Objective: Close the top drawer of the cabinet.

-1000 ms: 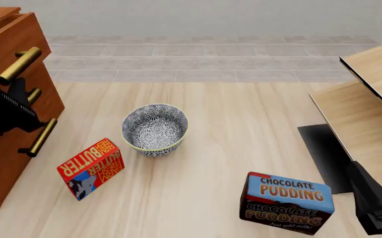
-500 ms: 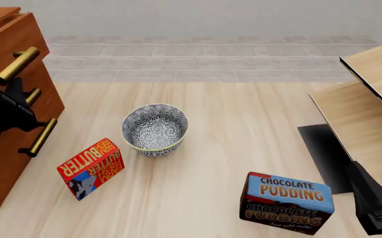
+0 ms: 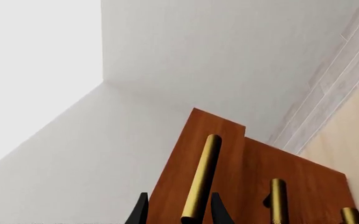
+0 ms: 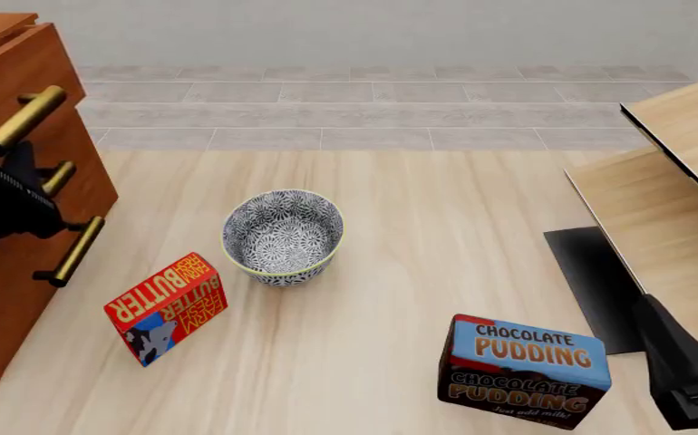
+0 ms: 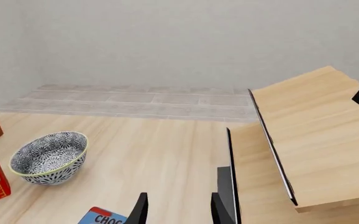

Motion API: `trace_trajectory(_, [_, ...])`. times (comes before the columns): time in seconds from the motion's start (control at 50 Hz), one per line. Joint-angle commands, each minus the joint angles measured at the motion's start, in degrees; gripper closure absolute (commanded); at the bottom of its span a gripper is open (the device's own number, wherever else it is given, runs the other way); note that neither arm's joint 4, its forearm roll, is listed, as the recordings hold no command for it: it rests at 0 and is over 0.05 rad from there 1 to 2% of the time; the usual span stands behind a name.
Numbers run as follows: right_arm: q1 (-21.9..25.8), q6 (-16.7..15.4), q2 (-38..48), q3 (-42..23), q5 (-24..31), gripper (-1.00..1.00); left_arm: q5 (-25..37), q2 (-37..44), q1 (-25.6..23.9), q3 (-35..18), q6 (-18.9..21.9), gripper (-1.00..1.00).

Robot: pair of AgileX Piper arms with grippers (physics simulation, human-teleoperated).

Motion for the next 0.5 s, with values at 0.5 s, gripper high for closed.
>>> trace_trajectory(0.5, [-0.1,0.2,0.0,-0.2,0.2,-1.0,-0.7,0.2,2.2,-2.3,-0.2,-1.0])
